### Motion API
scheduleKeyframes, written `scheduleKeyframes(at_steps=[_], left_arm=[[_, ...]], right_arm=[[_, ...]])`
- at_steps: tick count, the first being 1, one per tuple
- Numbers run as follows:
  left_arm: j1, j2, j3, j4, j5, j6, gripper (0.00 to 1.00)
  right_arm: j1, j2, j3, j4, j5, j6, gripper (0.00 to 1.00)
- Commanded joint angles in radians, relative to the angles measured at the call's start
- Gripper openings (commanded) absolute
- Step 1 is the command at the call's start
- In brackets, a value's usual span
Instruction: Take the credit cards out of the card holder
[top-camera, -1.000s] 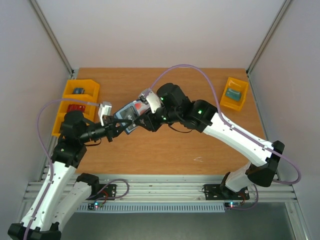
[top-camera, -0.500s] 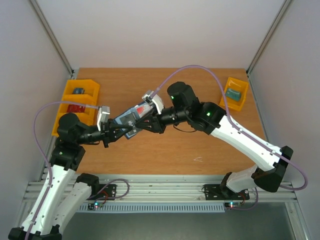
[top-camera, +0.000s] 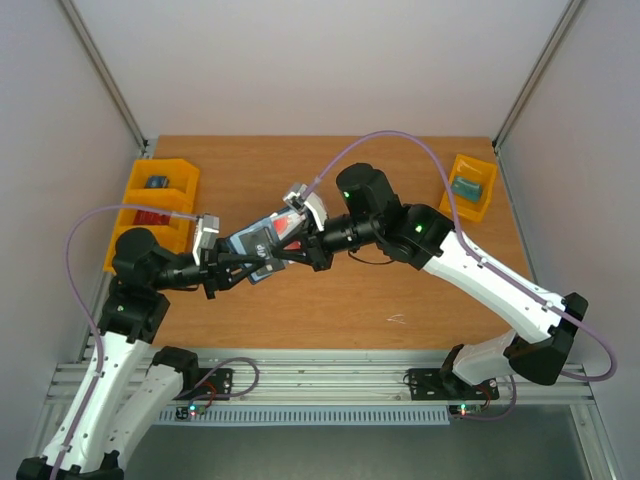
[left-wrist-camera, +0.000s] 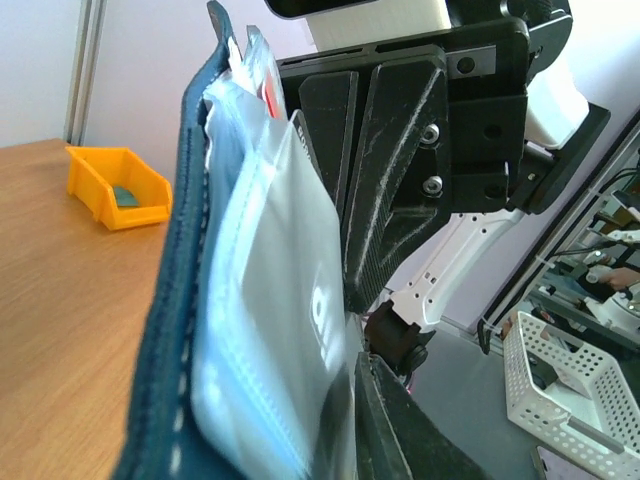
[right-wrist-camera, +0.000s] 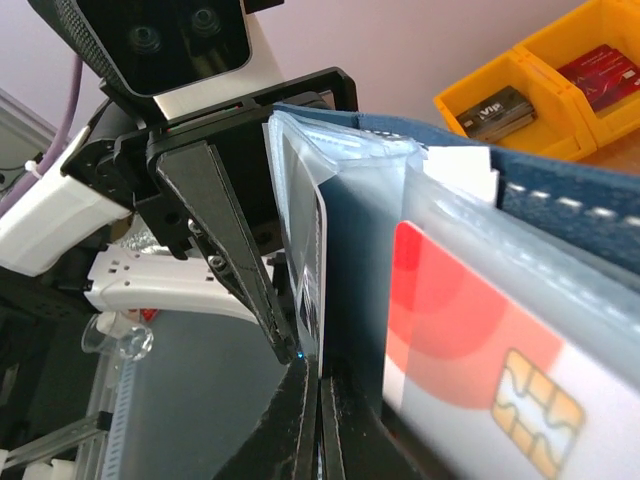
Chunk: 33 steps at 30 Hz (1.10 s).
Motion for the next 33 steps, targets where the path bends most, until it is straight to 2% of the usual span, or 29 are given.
scheduleKeyframes(at_steps=[1, 9, 10, 14, 15, 20, 23, 27, 33], left_arm=[[-0.008, -0.021, 0.043, 0.025, 0.057, -0.005, 0.22], [-0.009, -0.046, 0.064, -0.068, 0.044, 0.024, 0.24], [-0.009, -0.047, 0.064, -0.07, 0.043, 0.027, 0.22], [-0.008, -0.049, 0.063, -0.064, 0.035, 0.027, 0.01], [-0.009, -0.048, 0.062, -0.062, 0.035, 0.027, 0.0], [-0.008, -0.052, 0.061, -0.062, 0.041, 0.023, 0.0], [-0.009, -0.056, 0.059, -0.059, 0.041, 0.024, 0.0], [-0.009, -0.06, 0.057, -0.061, 0.044, 0.024, 0.0], [-0.009, -0.059, 0.057, -0.067, 0.034, 0.024, 0.0]], right_arm=[[-0.004, -0.032, 0.0, -0.006, 0.043, -0.032, 0.01], [-0.011, -0.061, 0.006, -0.066, 0.077, -0.06, 0.01], [-0.011, -0.064, 0.006, -0.067, 0.073, -0.059, 0.01], [-0.011, -0.061, 0.014, -0.075, 0.067, -0.06, 0.01], [-0.011, -0.062, 0.014, -0.076, 0.07, -0.06, 0.01], [-0.013, -0.071, 0.006, -0.083, 0.092, -0.058, 0.11], [-0.013, -0.072, 0.003, -0.082, 0.091, -0.054, 0.09], [-0.013, -0.068, 0.0, -0.063, 0.073, -0.046, 0.02], [-0.013, -0.076, -0.014, -0.04, 0.065, -0.051, 0.01]])
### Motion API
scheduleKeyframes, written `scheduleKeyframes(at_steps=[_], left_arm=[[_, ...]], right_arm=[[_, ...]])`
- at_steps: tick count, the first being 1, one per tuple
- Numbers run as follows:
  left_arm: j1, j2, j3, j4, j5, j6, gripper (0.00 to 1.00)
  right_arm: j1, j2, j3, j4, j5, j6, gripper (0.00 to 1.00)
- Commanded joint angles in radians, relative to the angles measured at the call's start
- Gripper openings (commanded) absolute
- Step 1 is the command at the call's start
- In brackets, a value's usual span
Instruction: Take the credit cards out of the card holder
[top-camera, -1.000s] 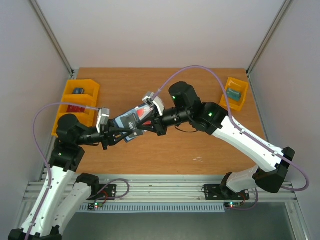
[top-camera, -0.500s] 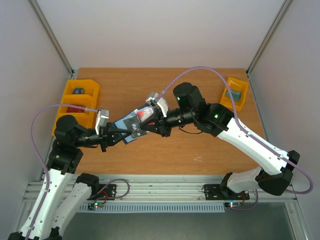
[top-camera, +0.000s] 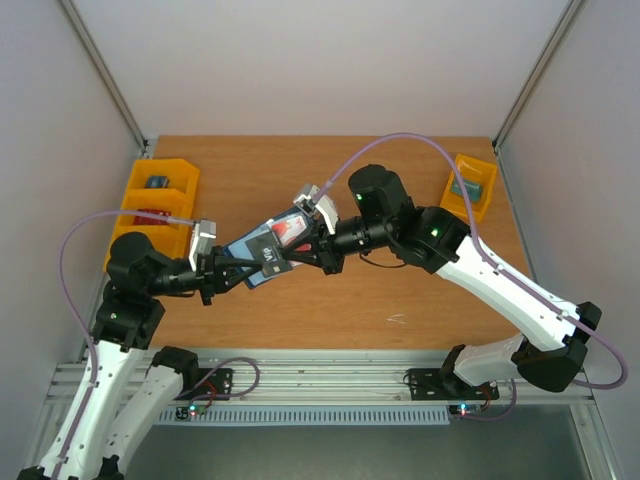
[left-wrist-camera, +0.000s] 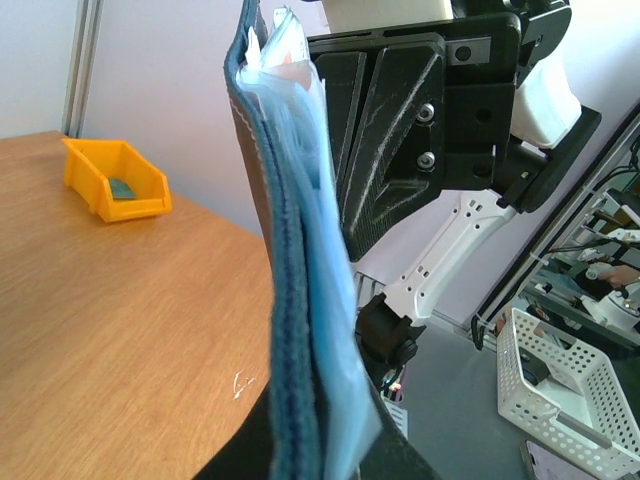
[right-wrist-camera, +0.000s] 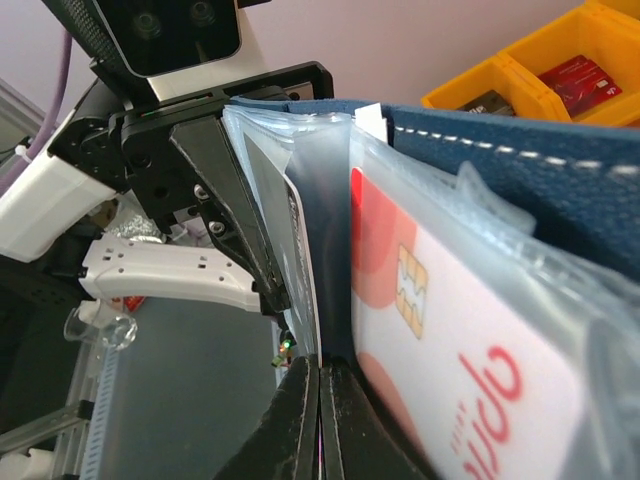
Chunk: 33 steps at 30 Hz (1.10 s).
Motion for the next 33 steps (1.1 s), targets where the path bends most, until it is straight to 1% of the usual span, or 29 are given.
scheduleKeyframes(at_steps=[1, 4, 6, 13, 14, 16, 19, 20, 23, 25, 28, 31, 33], left_arm=[[-0.006, -0.021, 0.028, 0.027, 0.027, 0.01, 0.0], [-0.006, -0.022, 0.025, 0.008, 0.007, 0.01, 0.01], [-0.006, -0.022, 0.022, 0.009, 0.005, 0.006, 0.03], [-0.006, -0.01, 0.019, 0.032, 0.007, -0.02, 0.05], [-0.006, -0.01, 0.019, 0.031, 0.009, -0.024, 0.07], [-0.005, -0.011, 0.018, 0.029, 0.013, -0.028, 0.09], [-0.005, -0.009, 0.017, 0.031, 0.015, -0.028, 0.1], [-0.006, -0.007, 0.018, 0.034, 0.015, -0.028, 0.1], [-0.005, -0.004, 0.019, 0.038, 0.017, -0.03, 0.01], [-0.005, -0.005, 0.022, 0.006, -0.016, -0.024, 0.0], [-0.006, -0.003, 0.005, -0.079, -0.116, -0.01, 0.0], [-0.005, 0.004, -0.061, -0.126, -0.2, -0.003, 0.0], [-0.005, 0.028, -0.113, -0.118, -0.241, -0.016, 0.0]], right_arm=[[-0.01, -0.031, -0.022, 0.034, 0.046, -0.005, 0.01], [-0.037, -0.069, -0.049, 0.033, 0.062, -0.005, 0.01], [-0.052, -0.088, -0.059, 0.029, 0.066, -0.004, 0.01], [-0.058, -0.108, -0.047, -0.019, 0.111, -0.035, 0.01], [-0.062, -0.112, -0.048, -0.026, 0.117, -0.038, 0.01], [-0.071, -0.122, -0.051, -0.033, 0.117, -0.04, 0.01], [-0.073, -0.124, -0.047, -0.034, 0.098, -0.04, 0.01], [-0.074, -0.123, -0.043, -0.035, 0.085, -0.04, 0.01], [-0.074, -0.118, -0.037, -0.038, 0.074, -0.041, 0.01], [-0.075, -0.122, -0.032, -0.054, 0.092, -0.051, 0.01], [-0.095, -0.145, -0.019, -0.107, 0.137, -0.074, 0.01], [-0.14, -0.186, -0.013, -0.151, 0.15, -0.079, 0.01], [-0.157, -0.223, -0.014, -0.162, 0.144, -0.071, 0.01]])
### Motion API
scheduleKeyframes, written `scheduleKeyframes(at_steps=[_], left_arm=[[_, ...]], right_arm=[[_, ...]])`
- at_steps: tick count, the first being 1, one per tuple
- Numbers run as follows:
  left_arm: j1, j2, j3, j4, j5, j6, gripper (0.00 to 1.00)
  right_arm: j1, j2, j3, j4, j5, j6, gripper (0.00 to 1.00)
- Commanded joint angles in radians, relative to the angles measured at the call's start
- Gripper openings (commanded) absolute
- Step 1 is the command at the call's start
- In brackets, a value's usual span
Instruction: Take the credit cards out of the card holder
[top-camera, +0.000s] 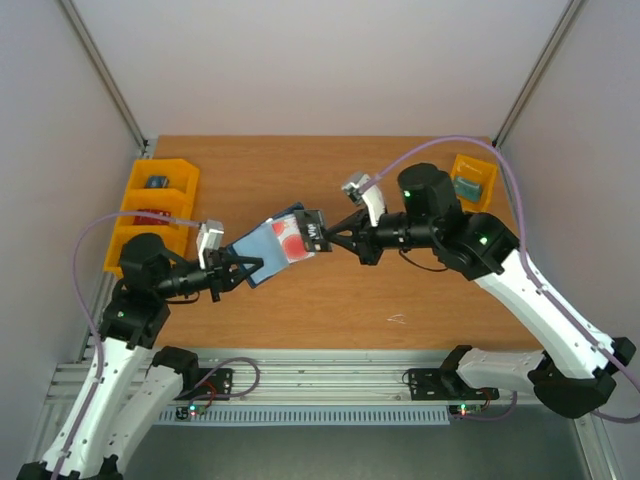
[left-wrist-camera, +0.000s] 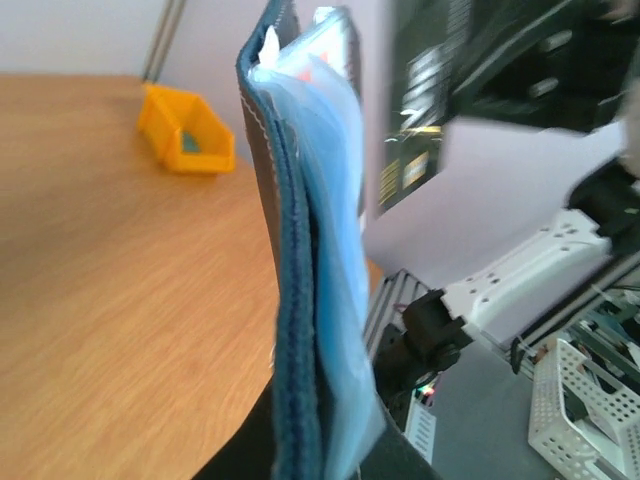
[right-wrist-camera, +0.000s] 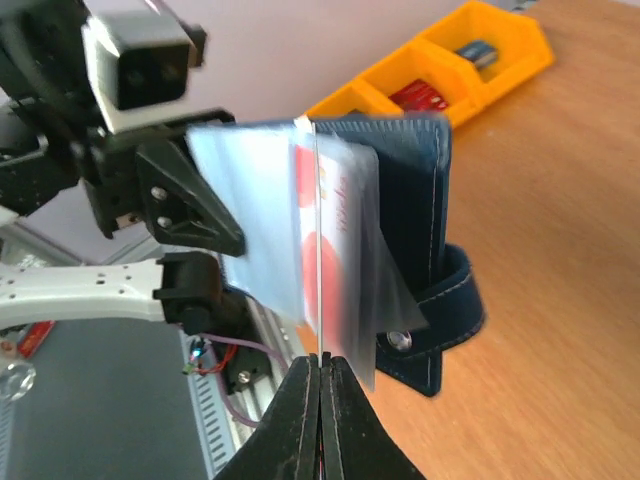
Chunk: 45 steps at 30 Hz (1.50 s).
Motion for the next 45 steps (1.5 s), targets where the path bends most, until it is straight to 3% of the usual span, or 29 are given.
scheduleKeyframes(at_steps=[1, 5, 10, 12, 19, 22, 24, 27, 30, 38, 45], left_arm=[[-0.001, 0.045, -0.105, -0.028, -0.13, -0.019, 0.0], [-0.001, 0.215, -0.148, 0.044, -0.166, -0.042, 0.0], [-0.011, 0.386, -0.261, 0.354, -0.109, -0.118, 0.0], [-0.038, 0.445, -0.286, 0.404, -0.125, -0.137, 0.0], [-0.093, 0.631, -0.366, 0.511, -0.259, -0.23, 0.0], [-0.094, 0.673, -0.392, 0.479, -0.417, -0.245, 0.01], [-0.093, 0.688, -0.412, 0.454, -0.548, -0.25, 0.17], [-0.092, 0.681, -0.421, 0.369, -0.737, -0.289, 0.53], [-0.087, 0.625, -0.417, 0.275, -0.821, -0.308, 0.74], [-0.083, 0.365, -0.325, 0.017, -0.873, -0.241, 0.93], [-0.082, 0.169, -0.062, -0.169, -0.642, -0.018, 0.96]], right_arm=[[-0.041, -0.093, 0.034, -0.059, 0.023, -0.012, 0.01], [-0.044, -0.117, 0.029, -0.057, -0.004, 0.033, 0.01], [-0.043, -0.147, 0.042, -0.112, 0.071, 0.057, 0.01], [-0.044, -0.167, 0.033, -0.14, 0.108, 0.066, 0.01], [-0.048, -0.177, -0.011, -0.204, 0.166, 0.079, 0.01], [-0.05, -0.158, -0.014, -0.228, 0.161, 0.079, 0.01], [-0.052, -0.152, -0.017, -0.233, 0.161, 0.082, 0.01], [-0.052, -0.128, 0.009, -0.274, 0.173, 0.088, 0.01], [-0.053, -0.089, 0.048, -0.329, 0.197, 0.085, 0.01], [-0.052, -0.019, 0.11, -0.306, 0.2, 0.075, 0.01], [-0.053, 0.114, 0.282, -0.451, 0.301, 0.07, 0.01]])
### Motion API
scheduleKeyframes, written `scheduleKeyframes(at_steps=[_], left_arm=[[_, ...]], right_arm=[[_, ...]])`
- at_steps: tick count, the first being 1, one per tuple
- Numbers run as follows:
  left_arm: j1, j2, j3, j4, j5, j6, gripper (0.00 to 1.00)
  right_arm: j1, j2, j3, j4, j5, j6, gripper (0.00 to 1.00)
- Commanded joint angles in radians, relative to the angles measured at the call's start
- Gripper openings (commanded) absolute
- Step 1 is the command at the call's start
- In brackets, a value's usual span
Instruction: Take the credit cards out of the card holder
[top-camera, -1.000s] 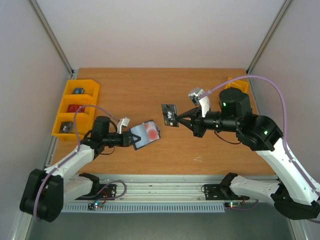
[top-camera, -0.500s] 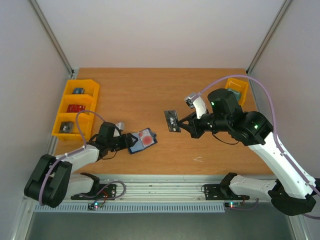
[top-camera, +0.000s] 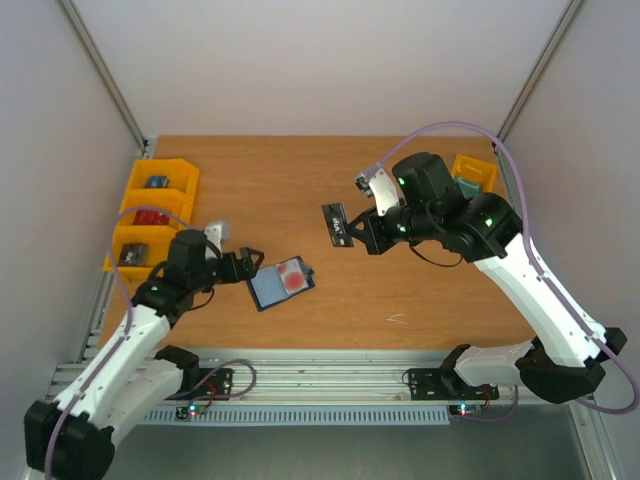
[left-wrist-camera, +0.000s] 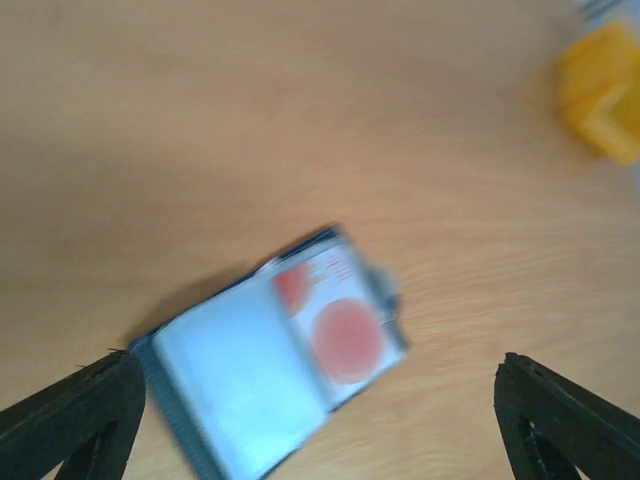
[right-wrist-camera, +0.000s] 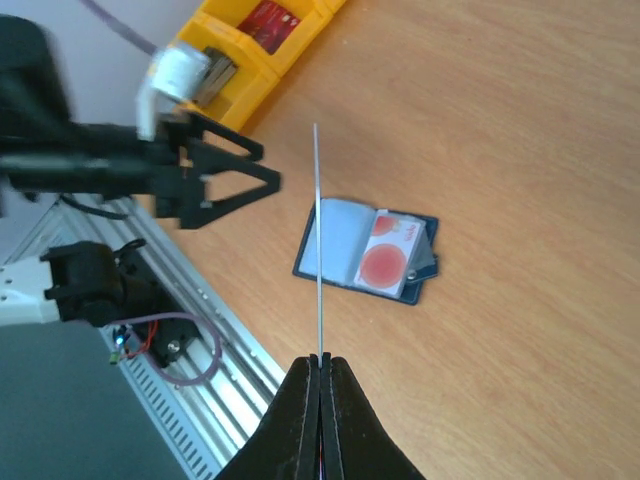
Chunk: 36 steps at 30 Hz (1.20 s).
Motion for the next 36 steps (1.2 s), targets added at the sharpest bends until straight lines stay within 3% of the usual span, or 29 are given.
scheduleKeyframes(at_steps=[1, 4, 9, 14, 15, 18, 22, 25, 28, 33, 36], left_arm=[[0.003, -0.095, 0.211, -0.126, 0.183, 0.265, 0.96], [0.001, -0.13, 0.326, -0.111, 0.275, 0.466, 0.96], [-0.005, -0.206, 0.404, -0.002, 0.336, 1.038, 0.95], [-0.017, -0.306, 0.341, 0.118, 0.477, 1.797, 0.97], [-0.017, -0.318, 0.305, 0.172, 0.502, 2.042, 0.98], [-0.016, -0.298, 0.258, 0.334, 0.575, 2.406, 0.98], [-0.02, -0.278, 0.225, 0.376, 0.675, 2.632, 0.98], [-0.021, -0.305, 0.19, 0.315, 0.739, 2.751, 0.95], [-0.024, -0.3, 0.176, 0.326, 0.731, 2.774, 0.87], [-0.024, -0.298, 0.158, 0.378, 0.655, 2.747, 0.81], [-0.024, -0.318, 0.153, 0.349, 0.621, 2.73, 0.7]], right_arm=[[-0.003, 0.075, 0.134, -0.13, 0.087, -0.011, 0.01], [-0.001, 0.109, 0.196, -0.171, 0.062, -0.018, 0.01], [0.013, 0.102, 0.216, -0.166, -0.004, 0.003, 0.01], [0.068, 0.091, 0.212, -0.135, -0.019, 0.056, 0.01], [0.088, 0.094, 0.21, -0.118, -0.019, 0.064, 0.01], [0.14, 0.115, 0.216, -0.064, -0.047, 0.08, 0.01], [0.171, 0.155, 0.222, 0.021, -0.129, 0.11, 0.01], [0.178, 0.172, 0.214, 0.116, -0.201, 0.153, 0.01], [0.196, 0.199, 0.221, 0.167, -0.226, 0.174, 0.01], [0.229, 0.253, 0.261, 0.122, -0.219, 0.159, 0.01], [0.236, 0.267, 0.268, 0.1, -0.218, 0.152, 0.01]])
